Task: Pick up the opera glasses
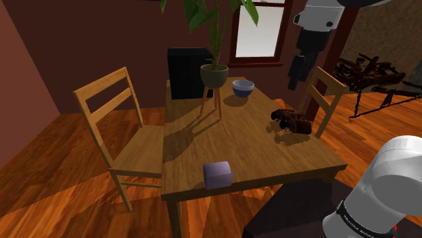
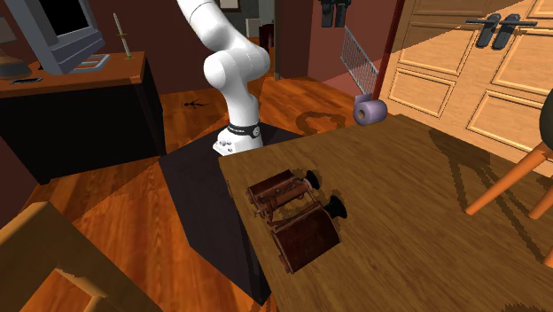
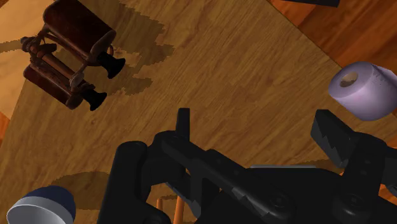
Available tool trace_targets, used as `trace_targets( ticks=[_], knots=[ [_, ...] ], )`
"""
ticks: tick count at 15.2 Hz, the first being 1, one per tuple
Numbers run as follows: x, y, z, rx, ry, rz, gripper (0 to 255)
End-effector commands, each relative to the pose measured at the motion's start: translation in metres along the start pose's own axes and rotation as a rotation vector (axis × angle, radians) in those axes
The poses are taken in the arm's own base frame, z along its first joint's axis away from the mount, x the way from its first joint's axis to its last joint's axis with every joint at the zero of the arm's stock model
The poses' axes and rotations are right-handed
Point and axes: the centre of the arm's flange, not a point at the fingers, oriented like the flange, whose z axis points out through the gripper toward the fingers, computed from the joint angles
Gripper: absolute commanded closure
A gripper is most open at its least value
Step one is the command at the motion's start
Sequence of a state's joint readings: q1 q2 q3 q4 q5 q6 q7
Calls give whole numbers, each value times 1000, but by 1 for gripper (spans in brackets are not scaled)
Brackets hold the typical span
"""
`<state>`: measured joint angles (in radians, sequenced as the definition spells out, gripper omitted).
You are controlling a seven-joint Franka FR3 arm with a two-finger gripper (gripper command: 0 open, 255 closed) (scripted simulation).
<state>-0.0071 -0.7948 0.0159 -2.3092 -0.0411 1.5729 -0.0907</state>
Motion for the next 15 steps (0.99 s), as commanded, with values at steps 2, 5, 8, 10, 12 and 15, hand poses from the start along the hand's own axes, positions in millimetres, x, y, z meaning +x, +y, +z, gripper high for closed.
trace_targets(
  ticks=[2,5,8,10,12,15],
  knots=[
    [3,10,10,4,-17,-28,0],
    [15,38,39,16,-66,-114,0],
    [27,64,69,27,-116,-199,0],
    [35,81,90,35,-149,-256,0],
    [44,98,111,43,-182,-313,0],
    [57,121,143,55,-232,-399,0]
  ],
)
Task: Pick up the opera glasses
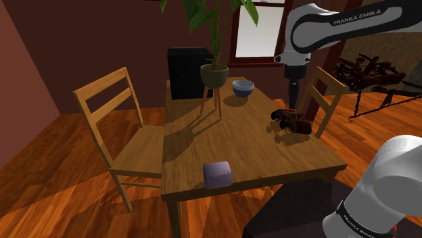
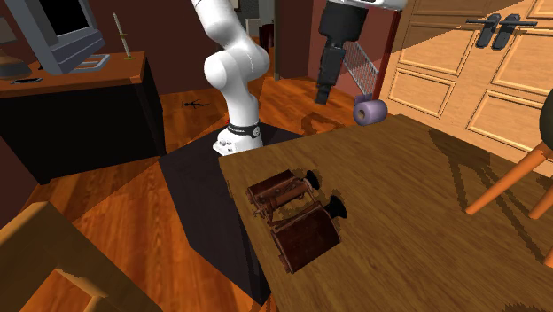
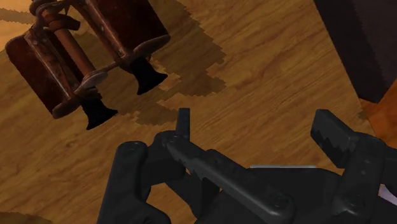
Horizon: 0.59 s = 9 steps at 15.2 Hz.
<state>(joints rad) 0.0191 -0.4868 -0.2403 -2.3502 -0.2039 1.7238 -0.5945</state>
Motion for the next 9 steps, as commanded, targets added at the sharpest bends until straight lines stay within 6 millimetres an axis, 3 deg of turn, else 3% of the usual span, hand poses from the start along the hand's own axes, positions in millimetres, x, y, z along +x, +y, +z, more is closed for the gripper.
trace_targets(
  ticks=[1,9],
  knots=[
    [5,21,22,8,-34,-61,0],
    [37,91,103,39,-167,-289,0]
  ],
)
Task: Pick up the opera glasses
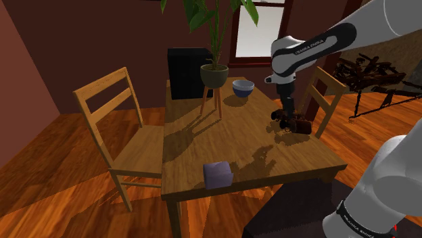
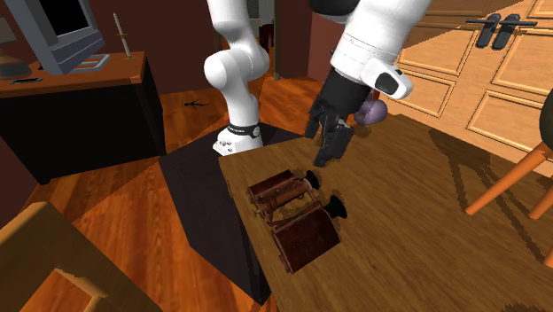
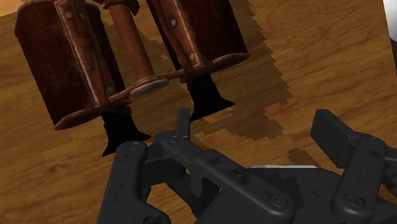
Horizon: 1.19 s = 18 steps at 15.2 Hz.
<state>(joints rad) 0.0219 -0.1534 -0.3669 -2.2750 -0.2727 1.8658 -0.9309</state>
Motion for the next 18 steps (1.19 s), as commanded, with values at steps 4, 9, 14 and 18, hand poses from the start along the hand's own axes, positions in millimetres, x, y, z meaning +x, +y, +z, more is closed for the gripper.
trace_targets(
  ticks=[4,9,14,18],
  knots=[
    [10,21,32,8,-37,-66,0],
    [19,24,60,8,-37,-66,0],
    [19,24,60,8,-37,-66,255],
    [19,24,60,8,-37,-66,255]
  ],
)
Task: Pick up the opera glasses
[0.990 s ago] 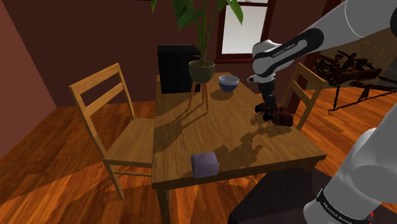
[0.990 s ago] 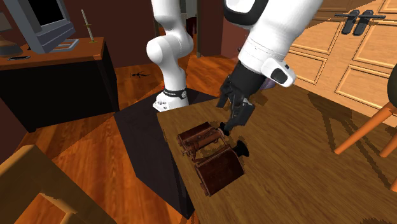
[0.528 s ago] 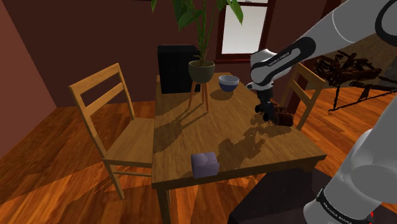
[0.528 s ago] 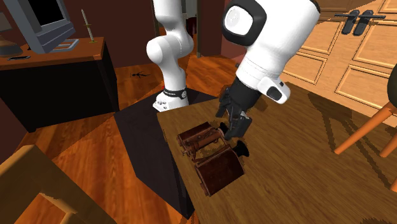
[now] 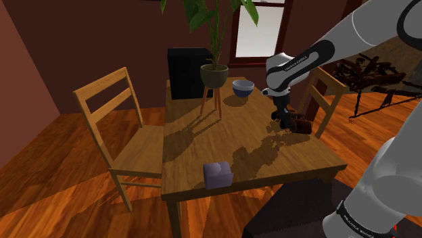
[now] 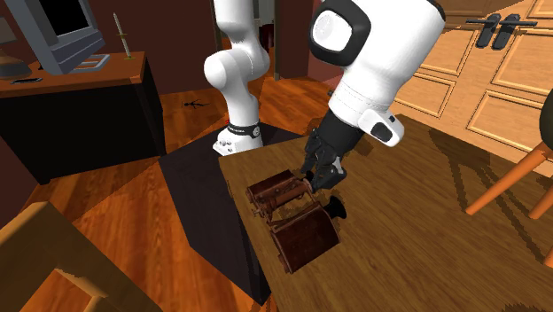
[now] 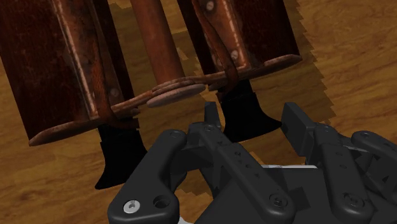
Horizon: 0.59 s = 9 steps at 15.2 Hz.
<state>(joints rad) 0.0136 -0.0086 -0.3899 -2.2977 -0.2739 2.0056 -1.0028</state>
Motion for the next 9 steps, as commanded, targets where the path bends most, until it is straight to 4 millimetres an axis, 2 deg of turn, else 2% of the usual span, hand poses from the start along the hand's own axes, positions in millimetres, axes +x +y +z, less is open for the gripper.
trace_targets(
  ticks=[1,3,9],
  knots=[
    [0,0,0,0,0,0,255],
    [1,0,0,0,0,0,255],
    [-10,-4,-29,0,0,0,255]
  ],
)
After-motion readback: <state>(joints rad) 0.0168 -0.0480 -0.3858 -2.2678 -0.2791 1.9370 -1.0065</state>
